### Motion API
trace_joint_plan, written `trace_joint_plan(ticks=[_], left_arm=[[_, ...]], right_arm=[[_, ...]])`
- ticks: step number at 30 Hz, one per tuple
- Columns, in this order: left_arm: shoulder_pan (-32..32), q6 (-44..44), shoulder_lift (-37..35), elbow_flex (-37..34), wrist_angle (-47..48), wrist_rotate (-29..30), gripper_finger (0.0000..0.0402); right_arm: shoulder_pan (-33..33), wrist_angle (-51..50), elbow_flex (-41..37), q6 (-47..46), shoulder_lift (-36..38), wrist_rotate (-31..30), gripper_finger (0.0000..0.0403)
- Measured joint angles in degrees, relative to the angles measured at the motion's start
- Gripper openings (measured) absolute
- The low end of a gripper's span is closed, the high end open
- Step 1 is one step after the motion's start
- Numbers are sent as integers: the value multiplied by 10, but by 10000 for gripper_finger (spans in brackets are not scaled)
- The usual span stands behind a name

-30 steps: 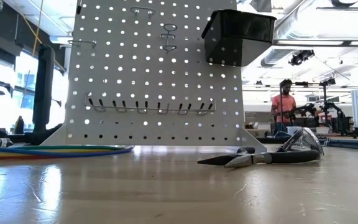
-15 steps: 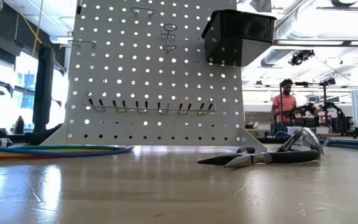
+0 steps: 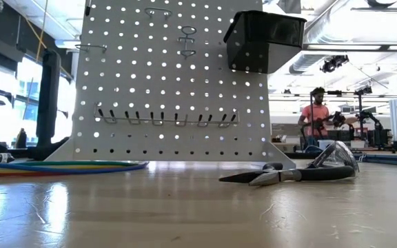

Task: Hang tools onto peg board
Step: Hang the red allen wrench on the peg board

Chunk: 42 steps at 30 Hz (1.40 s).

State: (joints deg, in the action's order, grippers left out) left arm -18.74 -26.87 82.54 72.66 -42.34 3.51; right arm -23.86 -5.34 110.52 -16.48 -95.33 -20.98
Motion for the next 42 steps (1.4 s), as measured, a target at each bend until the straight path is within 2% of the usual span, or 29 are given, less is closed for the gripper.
trace_joint_plan(ticks=[8, 12, 17, 21, 26, 30, 32, 36, 42], left_arm=[[0, 0, 0, 0, 3, -14, 0], [0, 0, 0, 0, 1, -14, 0], [0, -18, -2, 0, 2, -13, 7], [0, -25, -21, -1, 38, -16, 35], [-3, -6, -91, -1, 182, -23, 74], [-20, 25, -160, -1, 317, -27, 82], [-40, 43, -185, -1, 358, -4, 81], [-93, 91, -219, -1, 405, 98, 77], [-152, 131, -248, -1, 466, 228, 76]], right_arm=[[0, 0, 0, 16, 0, -3, 86], [-2, 4, 0, 47, 0, -13, 16], [-6, 17, 0, 69, 2, -35, 3], [-7, 18, 0, 96, 20, -46, 2], [-25, -11, 2, 122, 53, -110, 1], [-43, -65, 0, 125, 62, -184, 1], [-46, -71, 0, 123, 63, -205, 1], [-43, -66, 1, 98, 45, -213, 1], [-87, -117, 0, 14, 25, -332, 0]])
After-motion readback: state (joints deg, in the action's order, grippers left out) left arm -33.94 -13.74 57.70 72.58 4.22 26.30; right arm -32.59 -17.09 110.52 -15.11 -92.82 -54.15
